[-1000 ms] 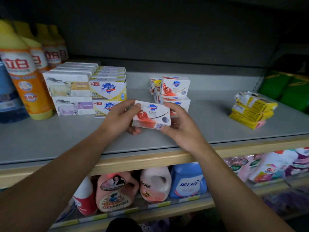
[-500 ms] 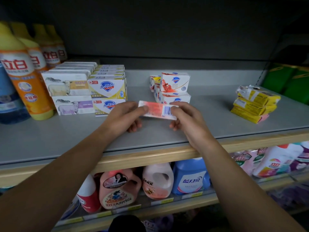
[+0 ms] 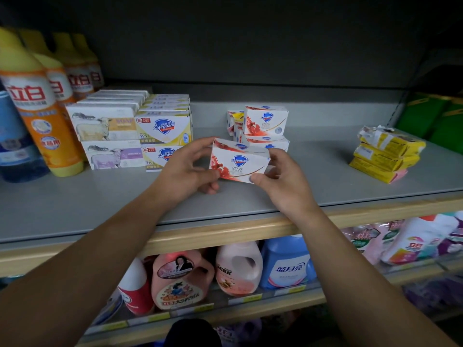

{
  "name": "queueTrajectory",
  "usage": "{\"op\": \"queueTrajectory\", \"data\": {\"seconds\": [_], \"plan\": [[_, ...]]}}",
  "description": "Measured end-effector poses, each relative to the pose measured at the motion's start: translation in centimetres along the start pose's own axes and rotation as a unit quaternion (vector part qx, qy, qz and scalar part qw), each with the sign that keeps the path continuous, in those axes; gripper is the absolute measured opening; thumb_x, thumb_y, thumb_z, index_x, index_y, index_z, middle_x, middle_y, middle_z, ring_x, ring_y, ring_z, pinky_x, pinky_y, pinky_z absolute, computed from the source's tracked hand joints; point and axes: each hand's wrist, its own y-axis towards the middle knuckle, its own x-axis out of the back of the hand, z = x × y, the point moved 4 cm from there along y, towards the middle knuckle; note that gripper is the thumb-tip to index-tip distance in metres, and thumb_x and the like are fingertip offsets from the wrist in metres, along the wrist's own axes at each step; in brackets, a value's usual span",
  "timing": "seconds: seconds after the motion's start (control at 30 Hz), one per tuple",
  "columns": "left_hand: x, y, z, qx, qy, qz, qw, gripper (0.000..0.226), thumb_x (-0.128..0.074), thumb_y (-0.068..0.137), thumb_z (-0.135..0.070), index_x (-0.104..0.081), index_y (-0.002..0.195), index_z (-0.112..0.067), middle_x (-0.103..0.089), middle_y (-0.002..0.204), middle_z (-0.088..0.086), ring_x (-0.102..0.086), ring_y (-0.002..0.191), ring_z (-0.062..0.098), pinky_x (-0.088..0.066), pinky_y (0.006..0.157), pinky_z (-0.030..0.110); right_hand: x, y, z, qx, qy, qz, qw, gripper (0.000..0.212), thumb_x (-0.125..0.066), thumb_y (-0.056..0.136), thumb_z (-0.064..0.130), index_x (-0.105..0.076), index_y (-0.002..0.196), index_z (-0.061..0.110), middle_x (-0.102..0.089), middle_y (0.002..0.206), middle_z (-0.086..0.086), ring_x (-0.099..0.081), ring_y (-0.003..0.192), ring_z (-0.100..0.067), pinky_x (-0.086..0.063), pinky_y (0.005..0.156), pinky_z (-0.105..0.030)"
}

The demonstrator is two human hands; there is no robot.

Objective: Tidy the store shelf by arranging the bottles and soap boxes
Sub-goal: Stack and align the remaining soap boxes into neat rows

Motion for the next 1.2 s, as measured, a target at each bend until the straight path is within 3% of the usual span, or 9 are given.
{"op": "queueTrajectory", "data": {"seconds": [0.17, 0.3, 0.37, 0.5, 0.67, 0.77, 0.9, 1.03, 1.2], "plan": [[-0.2, -0.4, -0.1, -0.007, 0.000, -0.011, 1.000, 0.034, -0.063, 0.090, -0.008, -0.058, 0.123, -0.010, -0.063, 0.120, 0.013, -0.070, 0.077, 0.036, -0.060, 0.073, 0.047, 0.2, -0.3, 0.4, 0.022, -0.025, -0.006, 0.999, 0.044, -0.069, 0.082, 0.000, -0.055, 0.111, 0.031, -0.065, 0.107, 0.017, -0.065, 0.079, -0.024, -0.053, 0.078, -0.031], [-0.1, -0.3, -0.1, -0.018, 0.025, -0.045, 0.998, 0.017, -0.065, 0.091, -0.018, -0.064, 0.107, -0.023, -0.070, 0.104, 0.001, -0.071, 0.063, 0.030, -0.059, 0.052, 0.037, 0.3, -0.3, 0.5, 0.031, -0.027, -0.008, 0.999, 0.040, -0.069, 0.083, 0.004, -0.059, 0.113, 0.029, -0.069, 0.107, 0.015, -0.064, 0.077, -0.019, -0.052, 0.073, -0.023], [0.1, -0.2, 0.1, -0.048, 0.112, -0.090, 0.988, 0.015, -0.067, 0.090, -0.024, -0.067, 0.104, -0.029, -0.072, 0.088, -0.005, -0.065, 0.052, 0.014, -0.051, 0.048, 0.026, 0.4, -0.2, 0.4, 0.024, -0.016, -0.011, 1.000, 0.039, -0.068, 0.085, 0.004, -0.060, 0.114, 0.029, -0.069, 0.107, 0.015, -0.062, 0.076, -0.011, -0.050, 0.072, -0.017], [-0.2, -0.4, -0.4, -0.136, 0.324, -0.138, 0.926, 0.033, -0.073, 0.080, -0.033, -0.070, 0.112, -0.021, -0.063, 0.085, -0.017, -0.054, 0.067, -0.003, -0.042, 0.070, 0.011, -0.1, -0.3, 0.2, -0.003, -0.033, 0.017, 0.999, 0.039, -0.066, 0.086, 0.005, -0.060, 0.122, 0.020, -0.068, 0.109, 0.006, -0.067, 0.093, -0.013, -0.055, 0.083, -0.026], [-1.8, 0.4, -1.6, -0.185, 0.498, -0.059, 0.845, 0.052, -0.071, 0.078, -0.041, -0.066, 0.123, -0.013, -0.069, 0.113, 0.005, -0.056, 0.103, 0.027, -0.039, 0.091, 0.030, 0.2, 0.2, 0.5, -0.006, 0.037, -0.024, 0.999, 0.026, -0.067, 0.089, 0.017, -0.063, 0.108, 0.034, -0.066, 0.104, 0.017, -0.062, 0.089, 0.010, -0.046, 0.071, -0.004], [-2.0, 1.5, -2.1, -0.156, 0.550, -0.006, 0.820, 0.051, -0.071, 0.083, -0.041, -0.062, 0.128, -0.018, -0.066, 0.114, 0.004, -0.052, 0.108, 0.026, -0.043, 0.092, 0.035, 1.9, 1.6, 0.5, -0.001, 0.043, -0.111, 0.993, 0.020, -0.065, 0.090, 0.023, -0.065, 0.107, 0.033, -0.067, 0.108, 0.016, -0.062, 0.102, -0.001, -0.045, 0.079, -0.007], [-1.2, 3.1, -5.1, -0.162, 0.570, 0.001, 0.806, 0.046, -0.071, 0.082, -0.039, -0.062, 0.123, -0.023, -0.062, 0.114, -0.002, -0.055, 0.100, 0.017, -0.042, 0.083, 0.028, 3.8, 5.3, 1.0, 0.032, -0.032, -0.152, 0.987, 0.027, -0.062, 0.091, 0.028, -0.064, 0.118, 0.027, -0.061, 0.121, 0.011, -0.056, 0.112, -0.008, -0.047, 0.094, -0.023], [1.1, 6.2, -9.3, -0.173, 0.586, -0.033, 0.791, 0.041, -0.071, 0.082, -0.038, -0.063, 0.118, -0.020, -0.061, 0.107, -0.002, -0.056, 0.094, 0.016, -0.035, 0.077, 0.024, 3.8, 9.3, 1.9, 0.106, -0.191, -0.157, 0.963, 0.036, -0.061, 0.090, 0.027, -0.061, 0.126, 0.021, -0.056, 0.130, 0.002, -0.045, 0.119, -0.016, -0.028, 0.093, -0.008], [3.6, 13.4, -11.3, -0.119, 0.620, -0.065, 0.773, 0.037, -0.072, 0.083, -0.032, -0.060, 0.117, -0.021, -0.061, 0.109, 0.000, -0.056, 0.098, 0.020, -0.042, 0.081, 0.030, 2.6, 12.7, 2.1, 0.172, -0.308, -0.139, 0.925, 0.042, -0.064, 0.086, 0.031, -0.063, 0.126, 0.020, -0.058, 0.129, -0.002, -0.045, 0.124, -0.026, -0.033, 0.108, -0.036]]}}
